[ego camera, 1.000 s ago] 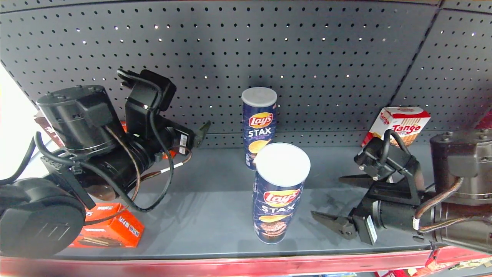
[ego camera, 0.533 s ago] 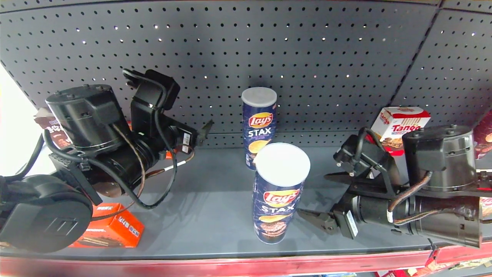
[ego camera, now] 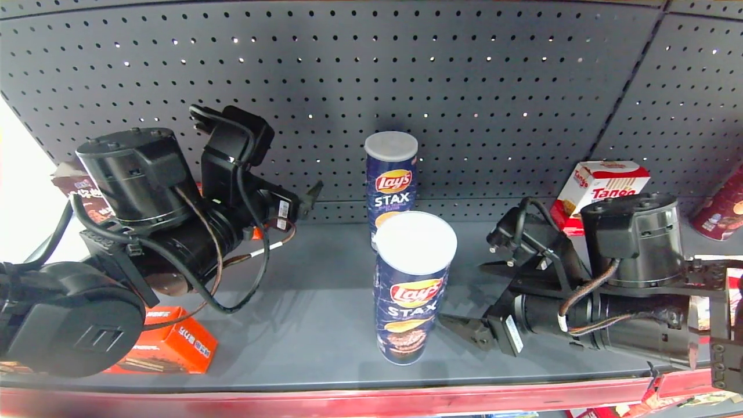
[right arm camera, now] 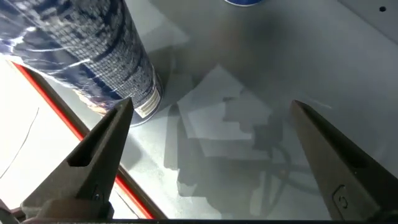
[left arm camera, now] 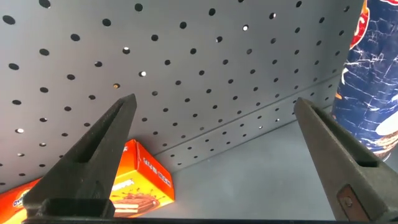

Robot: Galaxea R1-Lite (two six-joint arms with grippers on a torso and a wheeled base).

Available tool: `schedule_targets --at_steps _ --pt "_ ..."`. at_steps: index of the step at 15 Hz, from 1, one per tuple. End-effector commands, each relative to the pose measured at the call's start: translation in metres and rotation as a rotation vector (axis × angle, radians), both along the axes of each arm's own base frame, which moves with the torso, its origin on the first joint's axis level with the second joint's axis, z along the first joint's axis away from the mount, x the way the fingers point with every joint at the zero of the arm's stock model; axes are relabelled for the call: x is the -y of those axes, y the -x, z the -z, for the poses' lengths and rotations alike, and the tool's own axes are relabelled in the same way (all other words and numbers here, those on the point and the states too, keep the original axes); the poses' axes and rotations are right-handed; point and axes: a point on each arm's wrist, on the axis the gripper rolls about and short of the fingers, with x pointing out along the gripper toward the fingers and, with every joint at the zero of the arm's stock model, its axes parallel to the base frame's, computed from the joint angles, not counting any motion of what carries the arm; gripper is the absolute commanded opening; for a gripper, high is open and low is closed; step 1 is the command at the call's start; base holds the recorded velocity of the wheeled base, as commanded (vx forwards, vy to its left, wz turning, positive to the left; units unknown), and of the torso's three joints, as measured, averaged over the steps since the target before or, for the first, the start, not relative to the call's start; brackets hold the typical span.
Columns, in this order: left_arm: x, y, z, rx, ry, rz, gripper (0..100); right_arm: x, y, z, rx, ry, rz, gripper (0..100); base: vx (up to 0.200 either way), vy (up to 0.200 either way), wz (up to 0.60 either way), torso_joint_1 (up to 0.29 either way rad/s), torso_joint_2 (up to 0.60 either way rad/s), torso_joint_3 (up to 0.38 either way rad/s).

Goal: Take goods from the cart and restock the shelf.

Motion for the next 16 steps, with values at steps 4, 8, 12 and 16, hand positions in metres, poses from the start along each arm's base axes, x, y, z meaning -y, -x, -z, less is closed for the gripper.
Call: schedule_targets --at_steps 4,8,12,16 --pt "0.001 0.000 0.001 -0.004 -0.002 0.001 100 -0.004 -0.004 0.000 0.001 -0.002 -0.002 100 0.000 0.000 0.00 0.000 0.00 0.000" --pt "0.001 0.000 0.001 -0.004 -0.002 0.001 100 -0.009 -0.002 0.001 -0.001 0.000 -0.019 100 0.000 0.000 0.00 0.000 0.00 0.000" --pt "0.001 -0.001 0.003 -0.008 -0.004 0.001 100 -0.008 -0.002 0.001 -0.001 0.000 -0.017 100 0.000 0.000 0.00 0.000 0.00 0.000" --pt "-0.002 0.003 0.002 -0.007 -0.003 -0.002 100 0.010 -0.001 -0.010 0.049 -0.038 0.039 100 0.000 0.000 0.00 0.000 0.00 0.000"
